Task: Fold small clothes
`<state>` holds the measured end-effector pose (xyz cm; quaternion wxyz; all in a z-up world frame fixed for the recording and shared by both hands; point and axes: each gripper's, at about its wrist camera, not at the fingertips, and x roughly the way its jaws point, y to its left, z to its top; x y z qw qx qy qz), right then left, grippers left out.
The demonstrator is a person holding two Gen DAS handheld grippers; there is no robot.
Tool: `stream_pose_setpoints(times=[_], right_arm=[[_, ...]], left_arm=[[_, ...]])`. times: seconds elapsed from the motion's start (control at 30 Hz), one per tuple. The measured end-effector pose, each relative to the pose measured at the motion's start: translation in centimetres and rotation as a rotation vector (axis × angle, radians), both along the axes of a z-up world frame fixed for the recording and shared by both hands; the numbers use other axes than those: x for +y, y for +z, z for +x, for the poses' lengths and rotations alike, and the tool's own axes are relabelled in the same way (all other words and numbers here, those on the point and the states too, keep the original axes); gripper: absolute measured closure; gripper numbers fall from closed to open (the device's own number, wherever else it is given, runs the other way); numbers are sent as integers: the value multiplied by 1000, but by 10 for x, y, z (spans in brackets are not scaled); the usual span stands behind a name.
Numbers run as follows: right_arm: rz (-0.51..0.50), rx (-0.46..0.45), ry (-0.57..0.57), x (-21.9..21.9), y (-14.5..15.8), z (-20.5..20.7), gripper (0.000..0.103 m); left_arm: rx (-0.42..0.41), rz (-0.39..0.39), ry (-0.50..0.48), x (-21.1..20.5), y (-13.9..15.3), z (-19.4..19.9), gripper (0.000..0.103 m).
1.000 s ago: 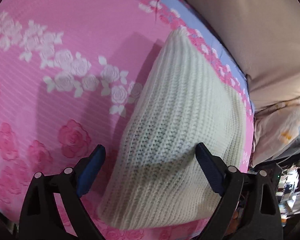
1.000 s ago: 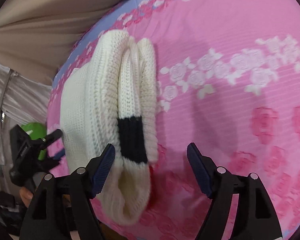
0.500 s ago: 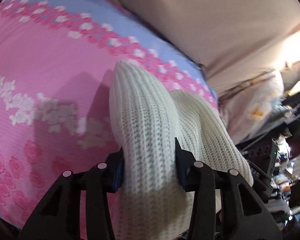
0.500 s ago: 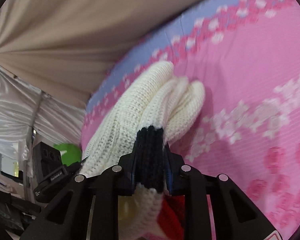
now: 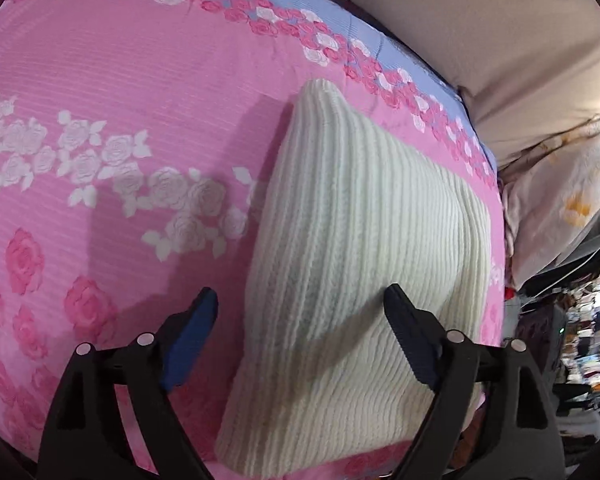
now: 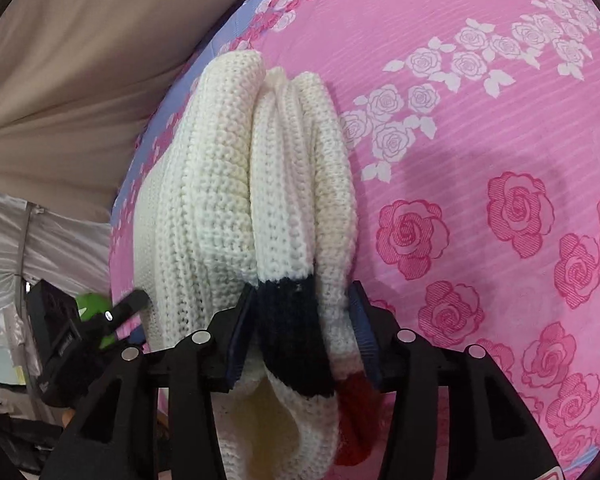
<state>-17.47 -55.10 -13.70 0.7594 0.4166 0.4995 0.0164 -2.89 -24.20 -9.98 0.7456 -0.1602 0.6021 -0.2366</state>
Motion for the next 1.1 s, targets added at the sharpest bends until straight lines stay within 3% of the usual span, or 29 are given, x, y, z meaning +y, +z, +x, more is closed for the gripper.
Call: stream_pose_setpoints(times=[0.1, 0.2, 0.23, 0.3, 0.33, 0.43, 0.53, 0.67, 0.8, 1.0, 1.1], right_arm=[[36, 3, 5, -4, -6, 14, 54], [91, -7, -18, -8, -17, 26, 53], [99, -13, -27, -10, -19, 28, 52], [118, -19, -51, -12, -24, 28, 55], [119, -19, -57, -13, -25, 27, 64], [103, -41, -50, -18, -23, 18, 75], [67, -84, -50, -15, 0, 13, 78], [37, -179, -66, -13, 52, 2, 78], [-22, -300, -72, -10, 121, -10, 78], [-186, -599, -40, 37, 255, -3, 78], [-222, -714, -12, 72, 301, 11, 77]], left_arm=[[62, 3, -15, -11, -17, 11, 16], [56, 7, -32, -16, -20, 10, 17], [65, 0, -42, -19, -19, 11, 28], [84, -26, -56, -22, -13, 11, 41], [79, -18, -70, -25, -7, 11, 49], [41, -1, -111, -30, 12, 8, 60], [5, -42, -147, -36, 42, 1, 62], [-79, -97, -226, -44, 98, -4, 63], [-227, -193, -310, -34, 178, -5, 63], [-524, -286, -374, 24, 299, 5, 61], [-602, -286, -352, 66, 337, 22, 60]])
